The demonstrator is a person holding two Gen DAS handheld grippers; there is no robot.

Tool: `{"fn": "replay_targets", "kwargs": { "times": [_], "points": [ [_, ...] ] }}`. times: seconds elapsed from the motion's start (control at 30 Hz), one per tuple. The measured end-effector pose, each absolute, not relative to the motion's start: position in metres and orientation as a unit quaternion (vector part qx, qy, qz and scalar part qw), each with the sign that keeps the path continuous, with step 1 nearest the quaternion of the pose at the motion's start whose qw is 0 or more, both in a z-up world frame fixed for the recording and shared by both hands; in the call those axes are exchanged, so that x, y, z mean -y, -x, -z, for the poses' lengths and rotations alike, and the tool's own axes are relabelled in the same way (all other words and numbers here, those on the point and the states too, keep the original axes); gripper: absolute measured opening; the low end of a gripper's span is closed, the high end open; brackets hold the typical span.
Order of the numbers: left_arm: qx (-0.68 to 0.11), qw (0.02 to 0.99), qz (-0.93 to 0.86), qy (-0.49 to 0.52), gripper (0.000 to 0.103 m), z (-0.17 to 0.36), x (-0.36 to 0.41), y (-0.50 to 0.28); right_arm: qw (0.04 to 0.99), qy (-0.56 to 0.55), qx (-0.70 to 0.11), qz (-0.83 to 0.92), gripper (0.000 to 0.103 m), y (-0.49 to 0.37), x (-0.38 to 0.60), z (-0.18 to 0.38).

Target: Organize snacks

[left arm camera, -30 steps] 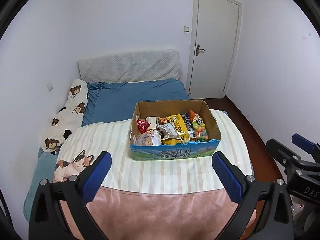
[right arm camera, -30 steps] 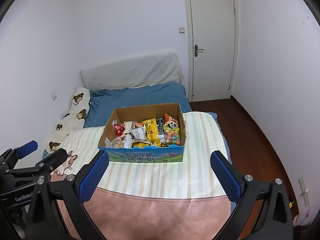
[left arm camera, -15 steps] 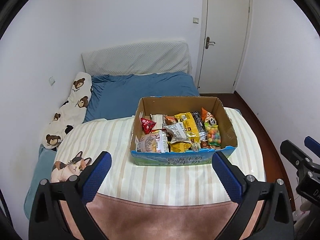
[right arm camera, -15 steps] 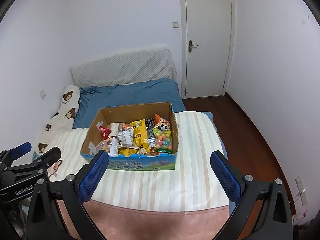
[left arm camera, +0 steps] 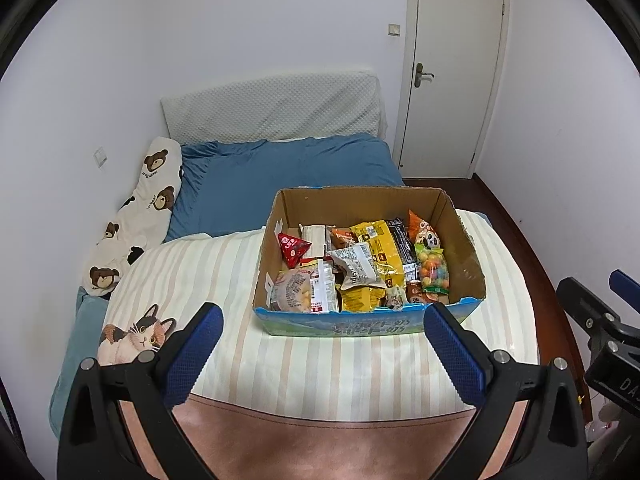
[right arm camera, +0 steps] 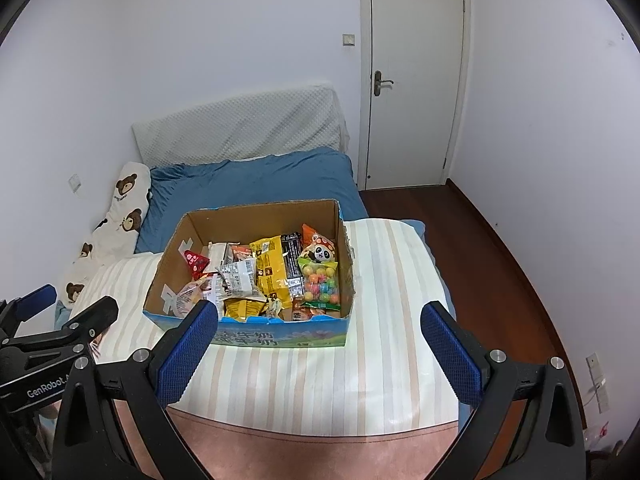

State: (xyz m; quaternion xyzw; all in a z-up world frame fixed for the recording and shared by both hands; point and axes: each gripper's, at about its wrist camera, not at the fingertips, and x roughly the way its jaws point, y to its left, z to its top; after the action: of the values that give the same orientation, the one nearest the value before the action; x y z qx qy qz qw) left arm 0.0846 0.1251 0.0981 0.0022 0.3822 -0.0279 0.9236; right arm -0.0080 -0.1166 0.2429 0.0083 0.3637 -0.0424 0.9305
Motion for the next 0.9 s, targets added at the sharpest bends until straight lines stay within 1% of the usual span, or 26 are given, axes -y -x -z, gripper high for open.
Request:
{"fn": "replay_targets", "kwargs": {
  "times": [0.9],
  "points": [
    [-0.378, 0.925, 0.039, 0.003, 0.103, -0.1007, -0.1249, -0.0880, 0.929, -0.011, -0.367, 0.048, 0.103, 0.0090, 0.1156, -0.2386]
  ]
}}
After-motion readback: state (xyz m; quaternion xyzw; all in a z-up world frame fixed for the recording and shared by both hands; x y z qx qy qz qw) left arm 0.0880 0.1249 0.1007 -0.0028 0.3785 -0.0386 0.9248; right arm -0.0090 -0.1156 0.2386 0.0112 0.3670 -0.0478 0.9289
